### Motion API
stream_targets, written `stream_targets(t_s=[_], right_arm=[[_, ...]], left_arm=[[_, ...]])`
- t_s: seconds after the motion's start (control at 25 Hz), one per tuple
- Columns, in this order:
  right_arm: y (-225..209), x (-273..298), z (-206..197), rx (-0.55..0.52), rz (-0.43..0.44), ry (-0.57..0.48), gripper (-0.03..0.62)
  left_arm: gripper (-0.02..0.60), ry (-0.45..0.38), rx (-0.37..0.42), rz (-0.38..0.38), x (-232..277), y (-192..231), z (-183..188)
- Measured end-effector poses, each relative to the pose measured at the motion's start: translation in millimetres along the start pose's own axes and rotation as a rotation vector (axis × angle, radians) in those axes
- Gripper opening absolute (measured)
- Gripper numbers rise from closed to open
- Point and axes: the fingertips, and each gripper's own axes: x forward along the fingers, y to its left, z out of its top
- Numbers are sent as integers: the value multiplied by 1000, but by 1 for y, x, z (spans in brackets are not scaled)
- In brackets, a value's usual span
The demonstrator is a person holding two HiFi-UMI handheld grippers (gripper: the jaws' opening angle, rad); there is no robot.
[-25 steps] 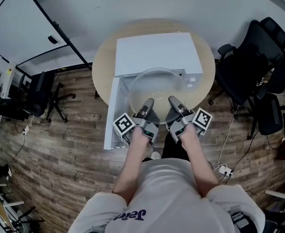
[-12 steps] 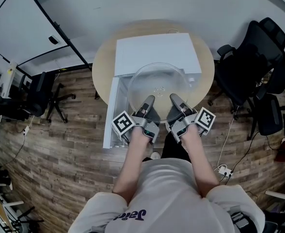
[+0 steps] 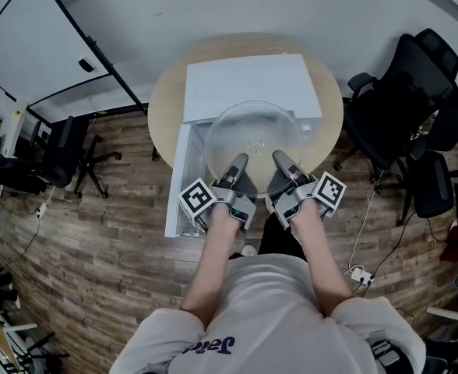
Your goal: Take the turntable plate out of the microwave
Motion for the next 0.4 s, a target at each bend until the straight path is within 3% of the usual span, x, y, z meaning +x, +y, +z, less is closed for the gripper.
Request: stream_targets(t_s=[0.4], right_arm=[[-11, -1, 3, 10, -34, 4, 34]], left_arm=[[34, -16, -26, 39, 0, 15, 0]])
